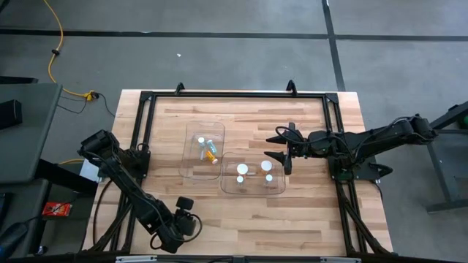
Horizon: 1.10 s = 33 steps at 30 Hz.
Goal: Pick and place medicine bottles into bin by pill shape (circle, oval)
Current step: Put the blue tablet bottle into the left transparent bin
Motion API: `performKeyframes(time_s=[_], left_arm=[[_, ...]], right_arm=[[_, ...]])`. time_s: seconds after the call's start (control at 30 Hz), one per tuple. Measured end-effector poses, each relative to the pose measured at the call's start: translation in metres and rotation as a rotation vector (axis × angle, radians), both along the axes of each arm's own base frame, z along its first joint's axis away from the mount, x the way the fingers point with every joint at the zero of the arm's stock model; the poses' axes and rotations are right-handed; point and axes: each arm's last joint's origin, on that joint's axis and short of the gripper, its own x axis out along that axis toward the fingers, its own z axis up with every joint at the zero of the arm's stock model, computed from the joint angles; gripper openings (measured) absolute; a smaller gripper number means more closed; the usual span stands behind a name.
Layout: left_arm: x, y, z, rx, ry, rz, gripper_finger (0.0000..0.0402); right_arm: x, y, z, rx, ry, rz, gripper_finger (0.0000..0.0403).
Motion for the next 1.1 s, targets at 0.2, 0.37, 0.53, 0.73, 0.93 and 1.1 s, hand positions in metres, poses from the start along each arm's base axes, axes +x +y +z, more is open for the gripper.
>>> performKeyframes(time_s=[0.2,0.37,0.53,0.73,0.93,1.1], left_arm=[[0.005,0.011,0.008,-0.038,0.016,0.008,0.0088],[0.001,0.045,0.045,0.005,-0.031,0.019,0.0109],[-0.004,0.098,0.107,0.052,-0.329,0.144,0.0117],[-0.006,0.159,0.161,0.041,-0.774,0.355,0.0111],[-0.005,0.194,0.130,-0.096,-1.083,0.405,0.0112],[-0.005,0.209,0.104,-0.180,-1.200,0.487,0.0113]], right_arm=[[0.000,0.000,0.000,0.000,0.000,0.000,0.0232],[0.000,0.000,0.000,0.000,0.000,0.000,0.0232],[0.000,0.000,0.000,0.002,-0.005,0.000,0.0232],[0.000,0.000,0.001,0.036,-0.016,-0.006,0.0232],[0.001,0.002,0.005,0.058,-0.053,0.055,0.0232],[0.002,0.002,0.008,0.061,-0.091,0.067,0.0232]])
